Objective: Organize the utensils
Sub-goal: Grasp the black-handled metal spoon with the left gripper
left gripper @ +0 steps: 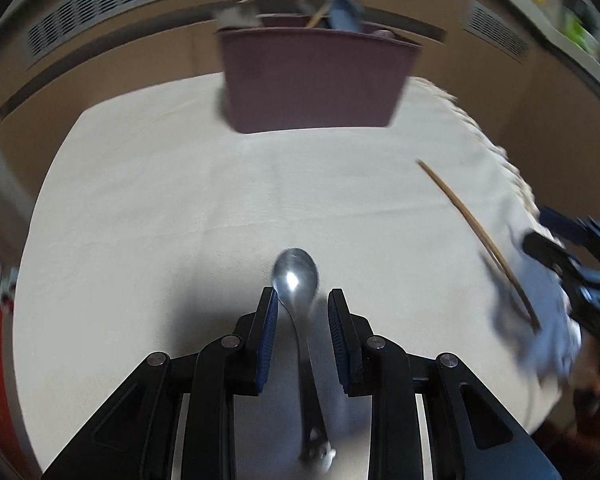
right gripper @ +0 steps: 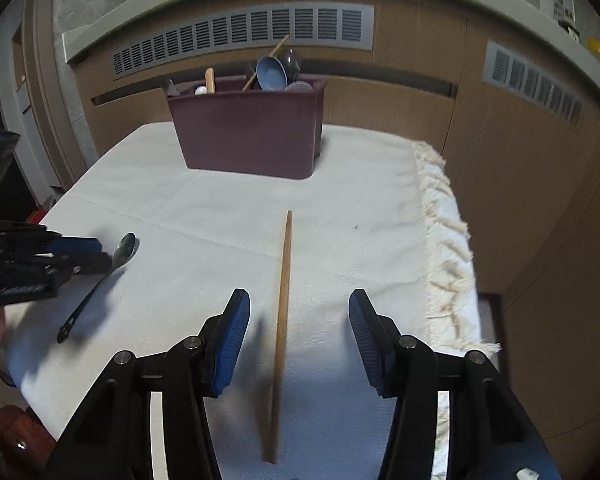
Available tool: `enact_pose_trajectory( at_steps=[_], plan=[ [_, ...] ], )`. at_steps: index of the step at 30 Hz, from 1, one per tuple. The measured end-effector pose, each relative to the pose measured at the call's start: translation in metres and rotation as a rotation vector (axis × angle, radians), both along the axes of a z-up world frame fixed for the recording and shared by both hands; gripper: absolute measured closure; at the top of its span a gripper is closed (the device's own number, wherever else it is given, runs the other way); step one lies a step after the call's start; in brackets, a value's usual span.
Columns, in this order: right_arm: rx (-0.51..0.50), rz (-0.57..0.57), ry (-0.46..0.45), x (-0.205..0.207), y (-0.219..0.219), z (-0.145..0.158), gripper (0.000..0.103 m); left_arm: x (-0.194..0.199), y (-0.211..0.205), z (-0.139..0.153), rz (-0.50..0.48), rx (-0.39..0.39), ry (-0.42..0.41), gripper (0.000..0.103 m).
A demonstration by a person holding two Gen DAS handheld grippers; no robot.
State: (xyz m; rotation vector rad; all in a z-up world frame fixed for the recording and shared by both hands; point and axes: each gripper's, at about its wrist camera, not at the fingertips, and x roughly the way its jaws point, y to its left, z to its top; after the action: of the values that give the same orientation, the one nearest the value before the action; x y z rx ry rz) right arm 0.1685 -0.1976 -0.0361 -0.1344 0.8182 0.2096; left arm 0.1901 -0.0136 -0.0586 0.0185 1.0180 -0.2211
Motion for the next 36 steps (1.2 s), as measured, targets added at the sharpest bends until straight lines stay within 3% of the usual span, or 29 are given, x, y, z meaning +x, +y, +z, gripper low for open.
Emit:
enact_pose_trajectory(
  at_steps=[5, 12, 19, 28, 31, 33, 34, 36],
  plan=[
    [-0.043, 0.005, 0.001, -0.004, -0.001, 0.001, 0.054, 0.015, -0.012, -0.011, 0.024, 0.046, 0.005, 0.072],
    [-0.049, 0.011, 0.019, -0.005, 0.003, -0.006, 0.054, 0.018, -0.027, -0.010, -0.038, 0.010, 0.002, 0.064],
    [-0.071, 0.005, 0.037, -0.004, 0.000, -0.011, 0.054, 0.010, -0.012, -0.011, -0.097, 0.074, -0.050, 0.062],
    [-0.073, 0.018, 0.046, -0.003, 0.001, -0.017, 0.054, 0.020, -0.003, -0.011, -0.096, 0.094, -0.012, 0.060],
    [0.006, 0.036, 0.072, 0.002, -0.004, -0.016, 0.057, 0.023, -0.011, -0.012, -0.120, 0.080, -0.008, 0.061],
    [0.055, 0.043, 0.100, 0.010, -0.007, -0.016, 0.065, 0.022, -0.013, -0.012, -0.131, 0.074, -0.016, 0.068],
    [0.063, 0.049, 0.111, 0.015, -0.007, -0.016, 0.067, 0.021, -0.012, -0.012, -0.135, 0.059, -0.019, 0.074],
    [0.055, 0.060, 0.141, 0.030, -0.004, -0.020, 0.074, 0.017, -0.006, -0.008, -0.116, -0.007, -0.028, 0.074]
  ],
)
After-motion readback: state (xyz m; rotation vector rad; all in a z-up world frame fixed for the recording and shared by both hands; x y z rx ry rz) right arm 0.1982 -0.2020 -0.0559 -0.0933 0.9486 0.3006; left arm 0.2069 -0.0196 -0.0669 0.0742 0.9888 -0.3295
